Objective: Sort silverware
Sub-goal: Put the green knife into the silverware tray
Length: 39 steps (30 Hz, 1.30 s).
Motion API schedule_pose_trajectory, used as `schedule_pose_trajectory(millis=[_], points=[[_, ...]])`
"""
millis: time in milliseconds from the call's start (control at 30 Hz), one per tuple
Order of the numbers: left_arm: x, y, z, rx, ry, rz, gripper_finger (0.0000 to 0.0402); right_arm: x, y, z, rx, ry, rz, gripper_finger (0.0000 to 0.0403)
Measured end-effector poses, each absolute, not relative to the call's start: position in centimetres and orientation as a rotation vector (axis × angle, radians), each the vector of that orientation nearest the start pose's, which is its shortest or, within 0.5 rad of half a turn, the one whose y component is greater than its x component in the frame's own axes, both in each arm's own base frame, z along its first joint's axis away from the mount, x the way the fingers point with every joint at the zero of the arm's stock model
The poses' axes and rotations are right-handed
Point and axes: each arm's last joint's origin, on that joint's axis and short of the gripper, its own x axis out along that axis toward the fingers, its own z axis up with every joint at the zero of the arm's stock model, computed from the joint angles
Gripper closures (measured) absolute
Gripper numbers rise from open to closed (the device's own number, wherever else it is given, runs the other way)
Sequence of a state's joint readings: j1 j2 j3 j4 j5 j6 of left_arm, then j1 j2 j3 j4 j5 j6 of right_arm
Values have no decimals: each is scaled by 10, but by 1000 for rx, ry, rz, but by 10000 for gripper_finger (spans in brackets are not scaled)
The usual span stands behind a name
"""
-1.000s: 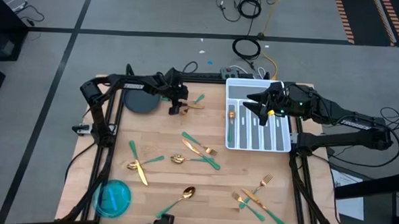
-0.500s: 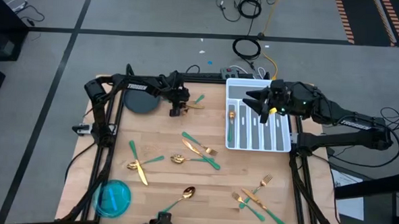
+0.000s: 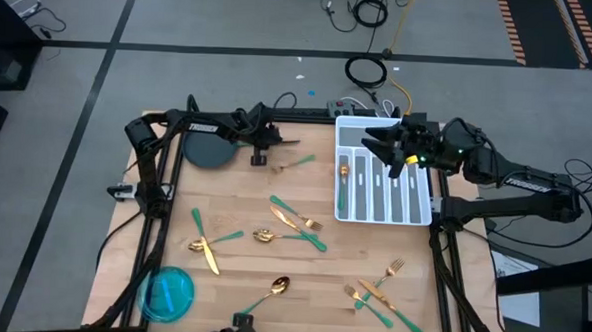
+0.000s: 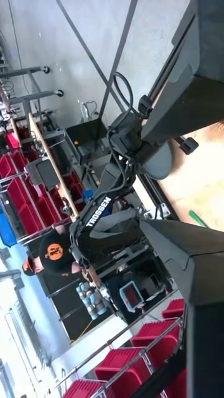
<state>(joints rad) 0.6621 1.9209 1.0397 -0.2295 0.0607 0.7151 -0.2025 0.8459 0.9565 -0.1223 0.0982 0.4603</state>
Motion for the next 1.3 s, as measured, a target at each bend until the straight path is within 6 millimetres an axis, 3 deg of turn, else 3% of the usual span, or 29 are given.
schedule_pose_trajectory(millis=[467,833,1000,1167,1300], points=[[286,216,122,143,1138,153,401,174,-39,378,454,34,-326,190],[294,221,131,160,1105,154,401,178,-46,336,385,409,-592,190],[294,221,131,164,1105,152,401,217,-67,307,250,564,-608,190],[294,221,131,165,1105,153,401,268,-101,273,131,613,-514,190],[294,221,131,163,1103,149,401,304,-127,258,36,662,-473,190]])
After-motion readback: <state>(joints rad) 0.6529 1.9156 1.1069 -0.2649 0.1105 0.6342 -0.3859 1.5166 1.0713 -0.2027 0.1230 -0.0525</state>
